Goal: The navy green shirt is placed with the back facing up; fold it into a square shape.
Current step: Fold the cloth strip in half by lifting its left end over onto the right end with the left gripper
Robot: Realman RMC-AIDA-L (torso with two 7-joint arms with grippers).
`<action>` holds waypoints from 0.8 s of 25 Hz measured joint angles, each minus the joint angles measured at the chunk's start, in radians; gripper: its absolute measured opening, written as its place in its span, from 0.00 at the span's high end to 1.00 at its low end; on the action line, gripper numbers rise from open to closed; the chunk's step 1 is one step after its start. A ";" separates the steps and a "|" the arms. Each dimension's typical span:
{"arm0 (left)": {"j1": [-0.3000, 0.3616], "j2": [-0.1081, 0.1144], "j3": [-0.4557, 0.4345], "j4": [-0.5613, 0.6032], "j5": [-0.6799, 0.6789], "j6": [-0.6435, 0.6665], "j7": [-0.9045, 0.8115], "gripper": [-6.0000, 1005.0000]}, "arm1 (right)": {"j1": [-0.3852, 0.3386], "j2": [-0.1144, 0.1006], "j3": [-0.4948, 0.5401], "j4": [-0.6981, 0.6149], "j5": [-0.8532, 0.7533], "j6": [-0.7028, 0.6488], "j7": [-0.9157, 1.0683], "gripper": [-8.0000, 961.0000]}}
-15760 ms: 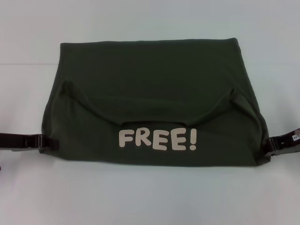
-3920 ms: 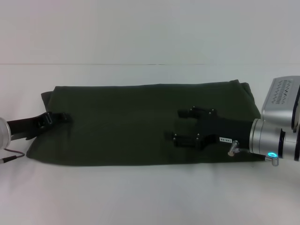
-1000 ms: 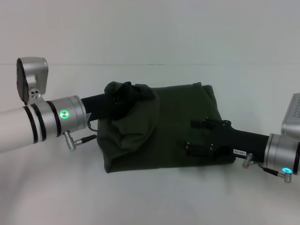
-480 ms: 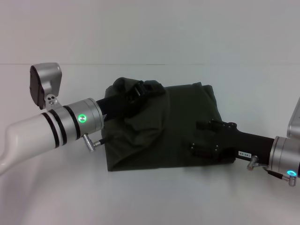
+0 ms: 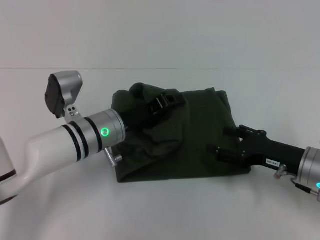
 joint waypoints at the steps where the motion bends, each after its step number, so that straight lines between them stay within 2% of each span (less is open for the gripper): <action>1: -0.005 0.000 -0.001 -0.009 -0.002 -0.008 0.010 0.90 | -0.003 0.000 0.004 0.000 0.000 -0.001 0.000 0.11; 5: -0.016 0.000 -0.001 -0.037 -0.030 -0.008 0.077 0.90 | -0.014 0.000 0.016 0.000 0.000 -0.002 0.001 0.11; 10: -0.068 0.000 -0.001 -0.108 -0.047 -0.002 0.202 0.90 | -0.029 0.003 0.057 0.003 0.000 -0.004 0.002 0.11; 16: -0.092 0.000 -0.035 -0.140 -0.049 -0.007 0.259 0.71 | -0.066 0.003 0.089 0.005 0.000 -0.022 0.002 0.11; 20: -0.088 0.000 -0.082 -0.145 -0.046 0.020 0.283 0.53 | -0.103 0.001 0.123 0.003 0.000 -0.040 0.002 0.11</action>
